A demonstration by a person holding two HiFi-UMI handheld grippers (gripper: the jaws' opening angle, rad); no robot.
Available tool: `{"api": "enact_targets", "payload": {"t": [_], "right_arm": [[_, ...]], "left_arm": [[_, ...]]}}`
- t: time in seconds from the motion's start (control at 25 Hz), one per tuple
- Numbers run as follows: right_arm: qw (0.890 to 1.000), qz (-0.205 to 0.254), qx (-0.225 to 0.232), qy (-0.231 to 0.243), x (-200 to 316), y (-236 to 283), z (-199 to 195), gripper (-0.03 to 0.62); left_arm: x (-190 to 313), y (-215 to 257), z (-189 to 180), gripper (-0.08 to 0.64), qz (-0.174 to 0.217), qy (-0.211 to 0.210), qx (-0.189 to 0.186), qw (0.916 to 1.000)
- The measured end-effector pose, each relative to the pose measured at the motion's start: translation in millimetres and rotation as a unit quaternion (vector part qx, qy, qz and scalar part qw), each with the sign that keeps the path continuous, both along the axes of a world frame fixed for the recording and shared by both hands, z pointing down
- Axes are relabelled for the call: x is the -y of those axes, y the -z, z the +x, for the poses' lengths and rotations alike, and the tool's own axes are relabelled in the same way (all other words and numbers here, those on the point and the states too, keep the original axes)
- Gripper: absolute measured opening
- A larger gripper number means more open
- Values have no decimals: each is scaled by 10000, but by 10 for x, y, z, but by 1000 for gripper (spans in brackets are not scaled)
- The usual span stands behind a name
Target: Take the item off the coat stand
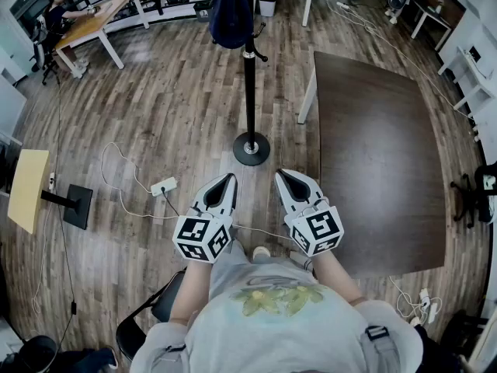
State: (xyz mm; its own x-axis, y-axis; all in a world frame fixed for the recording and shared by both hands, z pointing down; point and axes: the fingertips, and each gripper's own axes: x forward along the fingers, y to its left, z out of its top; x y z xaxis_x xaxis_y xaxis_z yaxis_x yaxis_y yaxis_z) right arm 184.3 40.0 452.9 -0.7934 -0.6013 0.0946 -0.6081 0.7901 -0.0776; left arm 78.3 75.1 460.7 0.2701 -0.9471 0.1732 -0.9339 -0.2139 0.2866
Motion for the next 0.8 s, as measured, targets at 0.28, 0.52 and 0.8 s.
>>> {"api": "enact_targets", "payload": {"t": [0.28,0.52,0.8], "right_arm": [[10000,-7,24,-44,136,-1,-192,6],[9999,31,129,-69,316,52,-436,6],[9997,67,64,-214,633,62,-718,8]], "left_arm": [[133,-44,-182,15,-44,-48,-40,10000],[342,-81,-434,15,-99,-106,-48,9999],[709,-105,-725,15,-141,-226,-110,9996]]}}
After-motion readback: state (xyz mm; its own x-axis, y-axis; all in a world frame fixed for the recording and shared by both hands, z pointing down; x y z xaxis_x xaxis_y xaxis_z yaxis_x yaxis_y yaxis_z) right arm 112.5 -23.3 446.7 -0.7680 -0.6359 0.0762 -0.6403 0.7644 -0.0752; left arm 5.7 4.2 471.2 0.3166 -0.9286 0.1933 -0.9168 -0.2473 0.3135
